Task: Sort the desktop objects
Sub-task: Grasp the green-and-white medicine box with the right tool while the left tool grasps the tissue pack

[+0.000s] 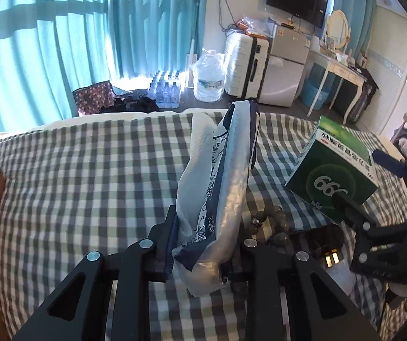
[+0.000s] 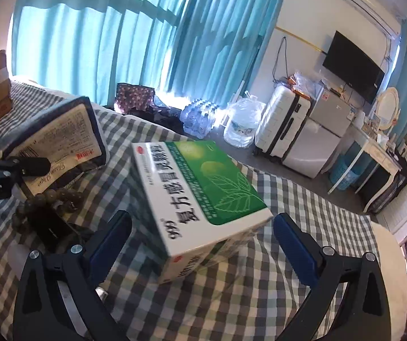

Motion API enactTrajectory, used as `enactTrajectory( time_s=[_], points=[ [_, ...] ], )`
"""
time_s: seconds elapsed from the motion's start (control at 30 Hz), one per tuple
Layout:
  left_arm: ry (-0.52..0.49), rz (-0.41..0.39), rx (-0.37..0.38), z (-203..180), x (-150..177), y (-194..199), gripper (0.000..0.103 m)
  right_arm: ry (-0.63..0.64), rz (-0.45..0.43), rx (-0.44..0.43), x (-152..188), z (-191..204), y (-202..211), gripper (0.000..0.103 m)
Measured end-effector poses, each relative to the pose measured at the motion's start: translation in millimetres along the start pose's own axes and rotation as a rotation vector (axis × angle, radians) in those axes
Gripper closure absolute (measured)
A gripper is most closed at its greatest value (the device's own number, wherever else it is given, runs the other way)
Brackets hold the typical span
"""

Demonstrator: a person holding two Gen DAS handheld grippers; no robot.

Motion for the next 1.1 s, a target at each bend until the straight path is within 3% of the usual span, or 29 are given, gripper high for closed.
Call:
enactTrajectory(
  time_s=[0.2, 0.27, 0.47, 0.57, 0.8, 0.97, 1.1],
  points=[
    [0.076, 0.024, 0.001, 26.3, 12.4, 27.2, 0.076, 0.064, 0.023, -0.093, 1.7, 35.4, 17.7, 0.003],
    [0.096, 0.034, 0.002, 35.0, 17.6, 33.0, 0.076, 0.067, -0.005, -0.106, 1.2, 40.3, 29.2, 0.003],
    [0.116, 0.044, -0.034, 54.0, 33.7, 44.1, 0.076, -0.088, -0.093, -0.095, -2.4, 1.6, 52.8, 0.002],
    [0.137, 0.047, -0.068, 57.7, 42.9, 48.8, 0.076, -0.139, -0.08, -0.133, 6.5, -20.0, 44.9, 0.002],
    [0.202, 0.074, -0.077, 49.1, 53.6, 45.2, 0.076, -0.101, -0.02, -0.261, 13.7, -36.9, 12.0, 0.002],
    [0.167, 0.076, -0.074, 33.4, 47.3, 37.9, 0.076, 0.089, 0.009, -0.172, -1.1, -30.3, -3.5, 0.0],
    [0.155, 0.098, -0.076, 26.9, 51.6, 33.3, 0.076, 0.108, 0.07, -0.197, 1.3, -23.2, -29.6, 0.0]
  ],
)
Point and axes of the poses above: each gripper's, at about its wrist camera, not at the fingertips, and y roughly against the way its jaws point, z to its left, x to its underside, the point moved 4 cm from there along -y, roughly the way its jaws point, and after that the axes turned 10 degrees about -x, right-handed, at the moved point
